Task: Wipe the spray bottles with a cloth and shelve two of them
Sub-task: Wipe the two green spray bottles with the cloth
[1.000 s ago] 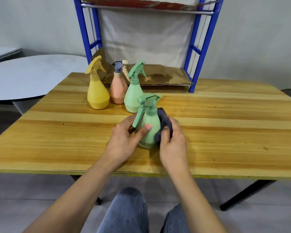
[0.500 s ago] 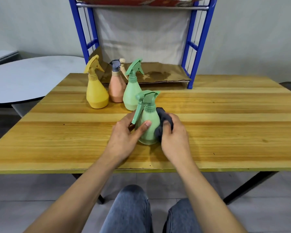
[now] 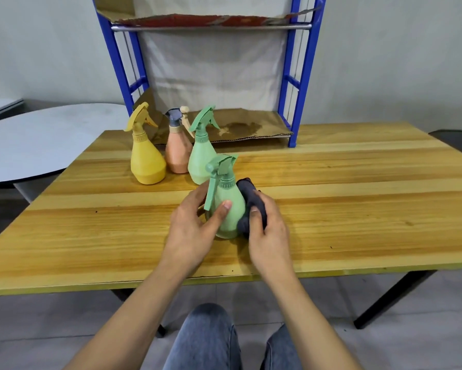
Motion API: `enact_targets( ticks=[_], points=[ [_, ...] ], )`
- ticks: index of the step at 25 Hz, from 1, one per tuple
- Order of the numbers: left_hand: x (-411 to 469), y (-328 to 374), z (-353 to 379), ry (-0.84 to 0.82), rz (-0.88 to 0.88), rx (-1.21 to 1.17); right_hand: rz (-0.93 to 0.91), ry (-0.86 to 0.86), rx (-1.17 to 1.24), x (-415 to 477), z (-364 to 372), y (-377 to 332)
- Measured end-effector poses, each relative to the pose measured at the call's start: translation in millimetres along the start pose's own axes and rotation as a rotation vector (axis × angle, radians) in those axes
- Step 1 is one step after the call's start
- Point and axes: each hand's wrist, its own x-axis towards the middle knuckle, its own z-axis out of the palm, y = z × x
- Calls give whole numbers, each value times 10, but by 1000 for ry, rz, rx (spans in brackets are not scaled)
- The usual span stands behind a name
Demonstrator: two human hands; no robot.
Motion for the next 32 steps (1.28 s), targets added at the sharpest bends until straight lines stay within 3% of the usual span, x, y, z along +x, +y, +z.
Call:
enact_targets(
  ticks=[3, 8, 10, 16, 25, 32],
  points=[
    [72, -24, 88, 175, 23, 85, -35, 33, 31, -77, 24, 10],
    [218, 132, 165, 218, -73, 75, -14, 49, 46, -67, -3, 10],
    [207, 139, 126, 190, -72, 100, -6, 46, 52, -81, 5, 4],
    [146, -80, -200, -134, 29, 62, 20, 61, 1, -72, 28, -39],
    [28, -92, -91, 1, 100, -15, -129, 132, 36, -128, 160, -485],
    [56, -76, -51, 7, 64, -29, -16, 32, 2, 75, 46, -202]
  ],
)
